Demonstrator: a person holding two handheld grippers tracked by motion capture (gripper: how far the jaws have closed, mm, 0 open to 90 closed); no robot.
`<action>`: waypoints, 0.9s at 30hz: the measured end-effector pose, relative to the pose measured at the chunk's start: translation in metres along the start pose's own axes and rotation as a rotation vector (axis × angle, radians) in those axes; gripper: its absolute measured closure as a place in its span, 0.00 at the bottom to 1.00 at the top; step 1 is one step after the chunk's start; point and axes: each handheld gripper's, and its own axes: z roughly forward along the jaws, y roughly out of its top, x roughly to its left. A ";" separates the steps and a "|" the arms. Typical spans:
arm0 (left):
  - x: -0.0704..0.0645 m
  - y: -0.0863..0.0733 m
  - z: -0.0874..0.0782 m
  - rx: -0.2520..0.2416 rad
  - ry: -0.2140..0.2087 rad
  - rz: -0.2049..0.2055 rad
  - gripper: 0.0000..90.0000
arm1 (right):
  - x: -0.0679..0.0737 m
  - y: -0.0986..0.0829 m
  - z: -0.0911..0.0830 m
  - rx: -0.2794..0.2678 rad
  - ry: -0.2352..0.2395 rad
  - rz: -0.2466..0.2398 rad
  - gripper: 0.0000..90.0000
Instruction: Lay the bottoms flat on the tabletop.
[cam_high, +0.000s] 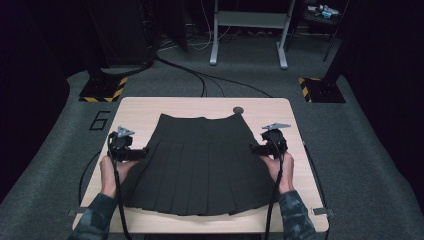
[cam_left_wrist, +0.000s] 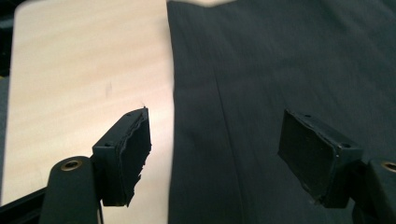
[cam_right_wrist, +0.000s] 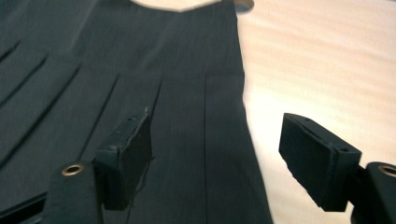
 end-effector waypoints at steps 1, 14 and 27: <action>-0.001 -0.008 -0.002 -0.002 -0.004 -0.007 0.28 | 0.000 -0.006 -0.002 -0.007 0.007 0.002 0.26; -0.020 -0.095 -0.026 0.097 -0.048 0.025 0.64 | 0.005 -0.086 -0.011 0.021 0.017 0.037 0.25; -0.032 -0.109 -0.036 0.104 -0.113 0.035 0.70 | 0.004 -0.099 -0.012 0.042 0.004 0.041 0.22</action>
